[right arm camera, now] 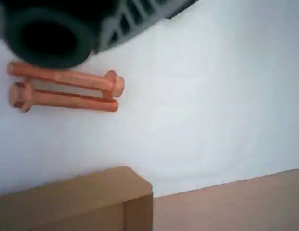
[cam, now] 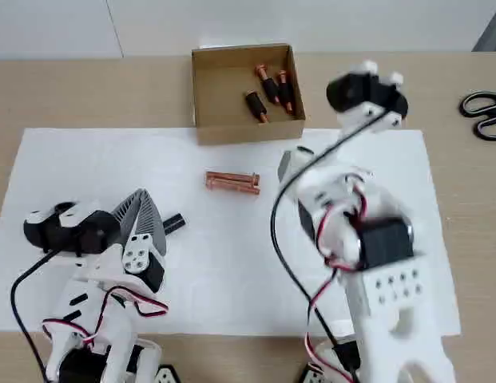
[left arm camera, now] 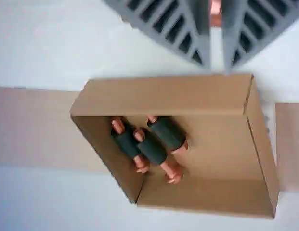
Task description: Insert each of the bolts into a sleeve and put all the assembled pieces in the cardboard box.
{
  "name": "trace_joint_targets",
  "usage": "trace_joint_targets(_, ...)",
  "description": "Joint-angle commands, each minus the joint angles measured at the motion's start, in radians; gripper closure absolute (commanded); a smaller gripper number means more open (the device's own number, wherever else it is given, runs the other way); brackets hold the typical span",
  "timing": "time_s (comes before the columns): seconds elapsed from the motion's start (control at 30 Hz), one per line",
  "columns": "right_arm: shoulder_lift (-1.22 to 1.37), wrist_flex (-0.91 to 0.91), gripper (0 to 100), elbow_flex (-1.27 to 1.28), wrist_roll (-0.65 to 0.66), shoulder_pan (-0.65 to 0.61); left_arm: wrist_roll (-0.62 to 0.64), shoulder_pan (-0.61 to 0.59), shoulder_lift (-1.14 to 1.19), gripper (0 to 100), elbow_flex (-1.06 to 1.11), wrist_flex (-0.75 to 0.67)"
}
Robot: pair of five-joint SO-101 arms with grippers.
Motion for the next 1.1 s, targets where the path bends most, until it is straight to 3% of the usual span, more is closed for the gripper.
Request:
trace_joint_targets(0.0, -0.140, -0.194, 99.5, 0.227, 0.064, 0.041, 0.003, 0.008, -0.002, 99, -0.044, 0.002)
trace_joint_targets(0.17, -0.272, -0.492, 99.5, 0.585, 0.236, 0.097, 0.009, 0.008, -0.002, 99, -0.079, 0.006)
trace_joint_targets(0.3, -0.387, -0.691, 99.5, 0.809, 0.253, 0.101, 0.058, 0.008, 0.020, 99, -0.219, 0.032)
trace_joint_targets(0.43, -0.501, -0.826, 99.5, 0.948, 0.253, 0.107, 0.086, 0.006, 0.178, 99, -0.383, 0.155)
trace_joint_targets(0.8, -0.858, -0.892, 99.5, 1.188, 0.253, 0.102, 0.430, 0.008, 0.809, 99, -0.733, 0.304)
trace_joint_targets(1.07, -1.046, -0.785, 99.5, 1.241, 0.252, 0.104, 0.451, 0.009, 0.993, 99, -0.797, 0.333)
